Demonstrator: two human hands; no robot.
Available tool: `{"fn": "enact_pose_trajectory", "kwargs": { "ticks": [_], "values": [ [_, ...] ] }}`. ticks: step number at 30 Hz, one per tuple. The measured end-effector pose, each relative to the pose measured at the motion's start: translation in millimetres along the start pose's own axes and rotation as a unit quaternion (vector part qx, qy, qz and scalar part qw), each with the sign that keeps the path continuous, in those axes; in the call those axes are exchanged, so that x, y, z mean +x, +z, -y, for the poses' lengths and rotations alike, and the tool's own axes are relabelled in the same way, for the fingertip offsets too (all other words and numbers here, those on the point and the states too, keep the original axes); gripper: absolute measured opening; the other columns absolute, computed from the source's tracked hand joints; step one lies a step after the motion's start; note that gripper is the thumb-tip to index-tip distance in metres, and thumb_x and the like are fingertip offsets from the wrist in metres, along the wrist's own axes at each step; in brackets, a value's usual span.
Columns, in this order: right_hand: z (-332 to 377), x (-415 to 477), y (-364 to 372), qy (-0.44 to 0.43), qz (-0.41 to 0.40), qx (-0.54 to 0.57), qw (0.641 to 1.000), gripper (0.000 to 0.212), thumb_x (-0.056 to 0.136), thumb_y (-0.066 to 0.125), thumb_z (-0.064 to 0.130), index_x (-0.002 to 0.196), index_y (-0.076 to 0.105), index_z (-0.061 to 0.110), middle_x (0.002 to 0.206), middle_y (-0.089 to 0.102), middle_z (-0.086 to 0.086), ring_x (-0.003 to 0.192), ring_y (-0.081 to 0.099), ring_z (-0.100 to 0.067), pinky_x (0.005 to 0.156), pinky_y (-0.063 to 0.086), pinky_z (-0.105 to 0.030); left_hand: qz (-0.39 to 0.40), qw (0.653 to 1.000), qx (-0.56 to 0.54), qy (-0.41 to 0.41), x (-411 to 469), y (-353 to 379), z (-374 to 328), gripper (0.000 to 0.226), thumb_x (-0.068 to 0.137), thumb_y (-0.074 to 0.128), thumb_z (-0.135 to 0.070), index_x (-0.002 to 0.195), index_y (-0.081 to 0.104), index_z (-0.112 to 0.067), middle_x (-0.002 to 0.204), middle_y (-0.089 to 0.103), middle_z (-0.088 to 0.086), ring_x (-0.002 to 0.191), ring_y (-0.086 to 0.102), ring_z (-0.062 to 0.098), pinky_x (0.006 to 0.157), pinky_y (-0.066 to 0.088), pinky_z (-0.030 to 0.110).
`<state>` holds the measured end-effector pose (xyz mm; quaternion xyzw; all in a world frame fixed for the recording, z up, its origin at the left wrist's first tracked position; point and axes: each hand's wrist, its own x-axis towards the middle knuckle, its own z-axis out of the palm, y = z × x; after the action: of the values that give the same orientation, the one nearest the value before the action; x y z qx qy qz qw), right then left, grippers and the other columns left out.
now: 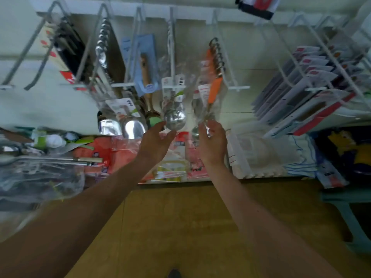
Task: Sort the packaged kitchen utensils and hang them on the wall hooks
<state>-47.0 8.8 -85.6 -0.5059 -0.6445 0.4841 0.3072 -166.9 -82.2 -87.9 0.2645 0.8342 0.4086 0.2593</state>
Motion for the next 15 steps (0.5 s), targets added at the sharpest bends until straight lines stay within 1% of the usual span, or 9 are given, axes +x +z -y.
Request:
{"fn": "enact_pose_trajectory", "kwargs": {
  "ticks": [1,2,4,7,8,9,11,13,15],
  "values": [
    [-2,-10,9,-0.011,0.024,-0.012,1.0,0.034,0.098,0.057,0.033,0.127,0.06,0.015,0.125,0.06,-0.001,0.112,0.057,-0.014,0.092,0.047,-0.026,-0.02,1.0,0.002,0.004,-5,-12,11,0.049,0.093,0.062,-0.037,0.136,0.053,-0.016,0.13,0.059,0.004,0.121,0.055,0.023,0.086,0.036,0.018],
    [-3,-20,19,-0.026,0.052,-0.026,0.998,0.034,0.099,0.055,0.033,0.127,0.061,0.014,0.125,0.061,-0.001,0.111,0.057,-0.012,0.093,0.047,-0.027,-0.036,0.999,0.019,0.013,-10,-26,21,0.051,0.094,0.061,-0.037,0.139,0.051,-0.014,0.135,0.056,0.007,0.125,0.052,0.025,0.091,0.037,0.02],
    [4,-41,43,-0.069,0.103,-0.061,0.99,0.039,0.1,0.053,0.036,0.132,0.059,0.013,0.13,0.059,-0.002,0.111,0.055,-0.008,0.095,0.047,-0.026,-0.064,0.994,0.073,0.041,-20,-57,43,0.057,0.095,0.058,-0.038,0.143,0.045,-0.009,0.143,0.049,0.013,0.132,0.045,0.029,0.103,0.034,0.03],
    [25,-74,87,-0.162,0.166,-0.114,0.966,0.042,0.101,0.052,0.036,0.134,0.056,0.012,0.133,0.059,-0.004,0.111,0.05,0.003,0.095,0.042,-0.015,-0.105,0.984,0.138,0.05,-37,-111,85,0.062,0.096,0.051,-0.048,0.145,0.041,-0.009,0.147,0.044,0.016,0.136,0.038,0.032,0.111,0.03,0.042],
    [34,-87,104,-0.197,0.186,-0.131,0.954,0.043,0.101,0.051,0.037,0.135,0.056,0.011,0.134,0.059,-0.004,0.114,0.05,0.001,0.097,0.04,-0.016,-0.121,0.98,0.153,0.046,-44,-130,99,0.064,0.097,0.048,-0.051,0.145,0.041,-0.01,0.149,0.041,0.016,0.138,0.035,0.032,0.114,0.029,0.045],
    [41,-101,122,-0.229,0.209,-0.148,0.939,0.045,0.101,0.05,0.038,0.136,0.054,0.01,0.137,0.057,-0.006,0.12,0.051,-0.007,0.102,0.038,-0.019,-0.14,0.976,0.165,0.041,-53,-151,113,0.064,0.097,0.046,-0.051,0.146,0.04,-0.011,0.15,0.039,0.016,0.14,0.032,0.032,0.116,0.026,0.046],
    [58,-131,160,-0.268,0.249,-0.187,0.912,0.052,0.101,0.045,0.044,0.141,0.049,0.01,0.144,0.05,-0.009,0.133,0.044,-0.019,0.112,0.032,-0.026,-0.176,0.968,0.178,0.032,-71,-195,140,0.065,0.096,0.043,-0.052,0.145,0.041,-0.01,0.151,0.039,0.016,0.142,0.03,0.031,0.117,0.024,0.047],
    [75,-162,197,-0.295,0.279,-0.217,0.888,0.059,0.101,0.04,0.051,0.147,0.042,0.014,0.153,0.041,-0.009,0.143,0.034,-0.021,0.118,0.029,-0.037,-0.208,0.959,0.193,0.012,-90,-239,169,0.069,0.094,0.04,-0.056,0.146,0.041,-0.011,0.152,0.038,0.016,0.142,0.03,0.032,0.117,0.023,0.049],
    [93,-197,232,-0.319,0.305,-0.228,0.868,0.059,0.101,0.04,0.051,0.149,0.039,0.016,0.157,0.034,-0.008,0.146,0.028,-0.022,0.12,0.025,-0.042,-0.236,0.95,0.203,-0.021,-112,-283,199,0.07,0.094,0.042,-0.058,0.147,0.039,-0.013,0.154,0.036,0.014,0.143,0.029,0.032,0.117,0.023,0.049]
  ]
}}
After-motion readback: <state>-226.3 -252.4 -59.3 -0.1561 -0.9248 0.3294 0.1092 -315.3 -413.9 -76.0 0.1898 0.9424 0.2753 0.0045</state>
